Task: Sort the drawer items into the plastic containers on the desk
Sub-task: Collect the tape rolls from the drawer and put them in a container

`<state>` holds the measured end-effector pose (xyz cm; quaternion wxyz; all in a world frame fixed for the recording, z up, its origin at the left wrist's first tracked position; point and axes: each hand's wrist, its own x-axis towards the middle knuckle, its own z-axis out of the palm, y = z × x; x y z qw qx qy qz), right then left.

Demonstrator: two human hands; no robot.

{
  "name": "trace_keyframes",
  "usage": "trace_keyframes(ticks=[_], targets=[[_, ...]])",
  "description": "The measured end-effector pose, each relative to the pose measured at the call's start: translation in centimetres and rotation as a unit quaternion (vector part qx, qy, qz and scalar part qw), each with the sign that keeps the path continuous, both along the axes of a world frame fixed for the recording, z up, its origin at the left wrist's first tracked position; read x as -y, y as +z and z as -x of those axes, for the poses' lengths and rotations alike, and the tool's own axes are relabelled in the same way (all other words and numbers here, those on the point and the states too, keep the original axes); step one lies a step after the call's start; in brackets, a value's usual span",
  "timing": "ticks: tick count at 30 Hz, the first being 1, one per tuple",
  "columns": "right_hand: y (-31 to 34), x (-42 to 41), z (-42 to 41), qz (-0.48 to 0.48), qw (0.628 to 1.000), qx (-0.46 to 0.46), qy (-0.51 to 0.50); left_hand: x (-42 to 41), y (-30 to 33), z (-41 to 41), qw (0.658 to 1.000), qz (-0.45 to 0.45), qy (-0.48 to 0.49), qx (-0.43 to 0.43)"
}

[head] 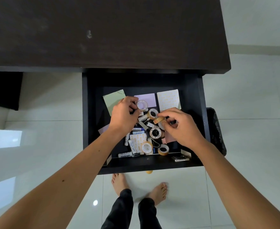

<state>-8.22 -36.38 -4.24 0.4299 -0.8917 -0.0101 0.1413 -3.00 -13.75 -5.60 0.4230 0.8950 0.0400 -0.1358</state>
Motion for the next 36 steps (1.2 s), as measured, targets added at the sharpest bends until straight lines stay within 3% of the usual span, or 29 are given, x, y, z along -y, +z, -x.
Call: trace_keyframes(ticks=[12,22,28,36], targets=[[0.2,-0.9,-0.5,0.029,0.999,0.031,-0.027,0.3,0.1,0.0,1.000,0.005,0.011,0.004],[1.7,-0.6,-1.9,-0.071,0.988,-0.034,-0.132,-0.7,0.5,-0.4,0.989,0.143,0.029,-0.036],[1.7,-1.9,-2.7,-0.184,0.966,-0.060,-0.169,-1.2,1.1,-0.3,0.933,0.329,0.091,-0.112],[1.0,-3.2,-3.5,-0.236,0.948,-0.101,-0.190,-1.7,1.4,-0.1,0.913,0.384,0.054,-0.127]])
